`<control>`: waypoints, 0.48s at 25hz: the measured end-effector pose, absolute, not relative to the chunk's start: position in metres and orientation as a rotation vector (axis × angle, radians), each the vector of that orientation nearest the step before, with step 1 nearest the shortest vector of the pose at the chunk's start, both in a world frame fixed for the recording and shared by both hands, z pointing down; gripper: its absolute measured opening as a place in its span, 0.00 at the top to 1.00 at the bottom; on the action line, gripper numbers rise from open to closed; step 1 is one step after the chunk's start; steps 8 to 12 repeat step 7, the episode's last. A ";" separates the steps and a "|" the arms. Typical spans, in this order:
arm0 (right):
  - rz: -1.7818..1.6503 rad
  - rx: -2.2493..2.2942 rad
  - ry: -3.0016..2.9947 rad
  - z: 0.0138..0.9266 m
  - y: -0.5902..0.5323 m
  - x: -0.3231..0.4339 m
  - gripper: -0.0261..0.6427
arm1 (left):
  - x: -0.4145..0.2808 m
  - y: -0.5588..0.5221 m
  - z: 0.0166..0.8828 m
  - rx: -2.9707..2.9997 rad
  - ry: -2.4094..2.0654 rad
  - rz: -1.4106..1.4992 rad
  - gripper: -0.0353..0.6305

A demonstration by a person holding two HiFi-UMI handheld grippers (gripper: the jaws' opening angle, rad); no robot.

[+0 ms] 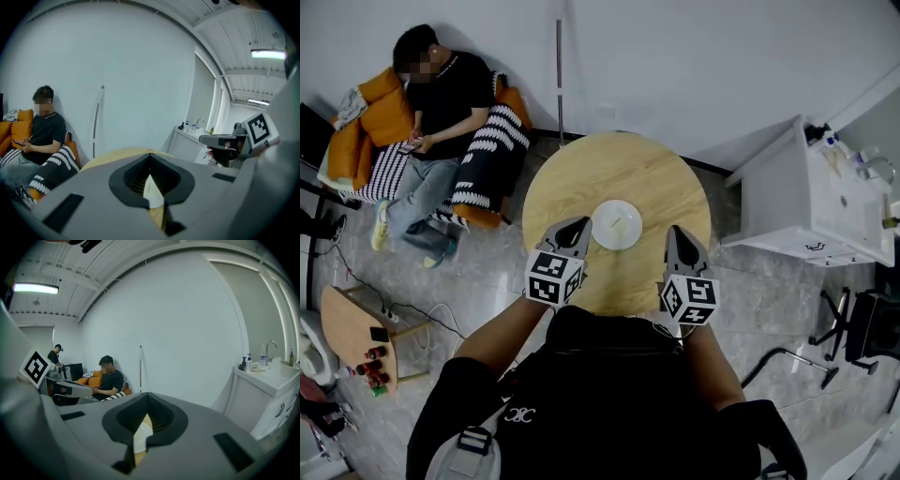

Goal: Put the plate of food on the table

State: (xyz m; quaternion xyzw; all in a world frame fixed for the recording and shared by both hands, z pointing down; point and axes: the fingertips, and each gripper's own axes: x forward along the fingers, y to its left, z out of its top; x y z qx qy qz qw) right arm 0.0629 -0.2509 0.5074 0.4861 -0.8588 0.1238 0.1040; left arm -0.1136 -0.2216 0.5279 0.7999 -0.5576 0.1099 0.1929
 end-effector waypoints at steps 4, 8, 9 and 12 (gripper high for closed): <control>0.365 1.431 -2.533 0.508 -0.249 0.062 0.95 | -0.116 -0.220 0.531 2.231 -1.564 0.315 0.94; 0.364 1.430 -2.533 0.508 -0.248 0.063 0.95 | -0.118 -0.219 0.534 2.213 -1.564 0.314 0.94; 0.364 1.430 -2.533 0.508 -0.248 0.063 0.95 | -0.118 -0.219 0.534 2.213 -1.564 0.314 0.94; 0.364 1.430 -2.533 0.508 -0.248 0.063 0.95 | -0.118 -0.219 0.534 2.213 -1.564 0.314 0.94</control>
